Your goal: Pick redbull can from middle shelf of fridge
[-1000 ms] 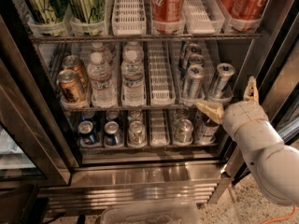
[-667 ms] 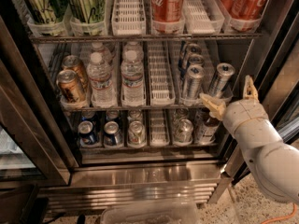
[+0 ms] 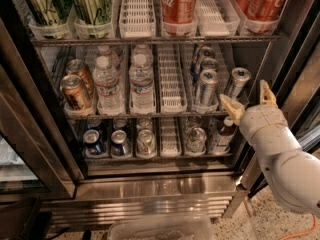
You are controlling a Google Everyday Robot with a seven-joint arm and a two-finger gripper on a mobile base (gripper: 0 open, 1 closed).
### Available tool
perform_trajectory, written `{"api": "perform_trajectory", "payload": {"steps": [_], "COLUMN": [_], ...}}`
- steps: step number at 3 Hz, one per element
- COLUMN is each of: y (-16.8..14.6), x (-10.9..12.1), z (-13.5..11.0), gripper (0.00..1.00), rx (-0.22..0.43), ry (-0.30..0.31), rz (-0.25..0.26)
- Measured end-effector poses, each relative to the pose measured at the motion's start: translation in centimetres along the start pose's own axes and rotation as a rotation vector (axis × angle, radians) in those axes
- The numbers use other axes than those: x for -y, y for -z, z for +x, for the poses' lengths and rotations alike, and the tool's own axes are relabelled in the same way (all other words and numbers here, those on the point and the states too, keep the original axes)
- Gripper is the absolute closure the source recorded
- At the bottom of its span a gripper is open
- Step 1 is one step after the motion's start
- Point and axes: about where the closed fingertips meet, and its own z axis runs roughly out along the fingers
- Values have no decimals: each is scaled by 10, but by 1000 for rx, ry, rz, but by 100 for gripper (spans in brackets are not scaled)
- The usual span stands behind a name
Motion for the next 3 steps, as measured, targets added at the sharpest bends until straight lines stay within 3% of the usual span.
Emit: {"api": "perform_trajectory", "payload": {"steps": [2,3], "y": [-9,-17], "x": [4,-5], "z": [11,18], "gripper": [27,28], "rx": [-26,-41], "ry": [-43,-78], "rz": [26,18]}}
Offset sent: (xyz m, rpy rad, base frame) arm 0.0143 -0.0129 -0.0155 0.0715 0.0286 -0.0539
